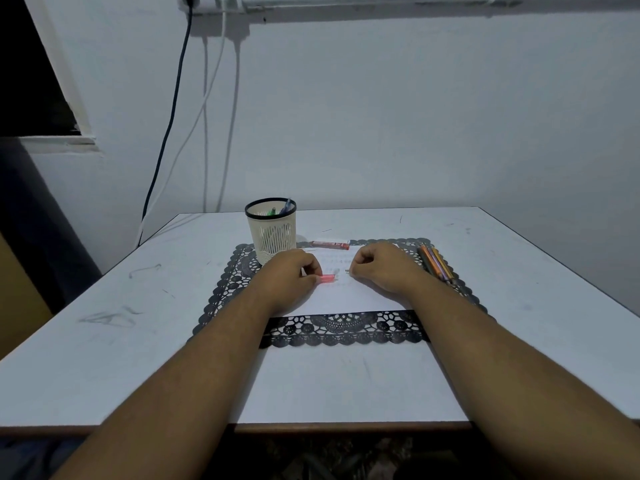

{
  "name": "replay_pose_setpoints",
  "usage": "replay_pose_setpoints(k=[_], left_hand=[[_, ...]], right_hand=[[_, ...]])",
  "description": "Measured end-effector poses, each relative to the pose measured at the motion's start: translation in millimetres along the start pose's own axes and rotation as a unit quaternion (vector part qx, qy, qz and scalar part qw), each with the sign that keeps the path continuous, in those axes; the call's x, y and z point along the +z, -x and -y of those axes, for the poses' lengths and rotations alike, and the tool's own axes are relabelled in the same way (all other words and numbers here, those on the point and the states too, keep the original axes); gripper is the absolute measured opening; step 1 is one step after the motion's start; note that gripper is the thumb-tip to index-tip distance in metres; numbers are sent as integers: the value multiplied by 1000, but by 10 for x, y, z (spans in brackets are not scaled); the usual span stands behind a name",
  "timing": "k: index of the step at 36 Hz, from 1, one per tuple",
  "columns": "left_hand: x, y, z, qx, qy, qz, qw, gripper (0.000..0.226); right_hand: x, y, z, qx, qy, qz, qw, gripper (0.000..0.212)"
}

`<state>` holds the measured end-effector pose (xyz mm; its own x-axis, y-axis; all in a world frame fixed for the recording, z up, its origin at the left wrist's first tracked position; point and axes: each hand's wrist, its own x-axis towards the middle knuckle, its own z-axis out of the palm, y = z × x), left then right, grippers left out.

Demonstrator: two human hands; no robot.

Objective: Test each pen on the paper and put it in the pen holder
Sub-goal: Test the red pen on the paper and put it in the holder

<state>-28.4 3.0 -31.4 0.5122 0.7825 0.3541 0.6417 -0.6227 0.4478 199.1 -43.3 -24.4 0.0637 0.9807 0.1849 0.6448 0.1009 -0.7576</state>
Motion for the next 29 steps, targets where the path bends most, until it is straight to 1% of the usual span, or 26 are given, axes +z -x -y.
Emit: replay_pose_setpoints(k=[4,8,13,18,20,22,26,29], left_hand=[[2,15,-36,14,-5,15,1000,5],[-45,9,-47,30,-13,19,999,4],[-43,6,-48,43,-21,24,999,5],[-98,38,-1,25,-18,34,999,15],[-124,65,36,9,-9,33,999,13],[-135,91,59,-6,4,26,1000,11],[-117,97,50,-20,34,23,999,10],[-88,61,27,5,32,23,999,9]], right_hand=[[62,-45,23,-14,2,9,1000,11],[132,-144,94,-36,36,27,998,11],[164,-152,96,-35,40,19,998,10],[62,-76,-17,4,-51,-7,999,9],[25,-60,-60,28,-116,-11,993,11],[-4,-50,-87,47,-153,-18,987,14],[-19,-63,-109,60,-152,-41,986,17],[7,-92,-103,66,-137,-51,987,16]])
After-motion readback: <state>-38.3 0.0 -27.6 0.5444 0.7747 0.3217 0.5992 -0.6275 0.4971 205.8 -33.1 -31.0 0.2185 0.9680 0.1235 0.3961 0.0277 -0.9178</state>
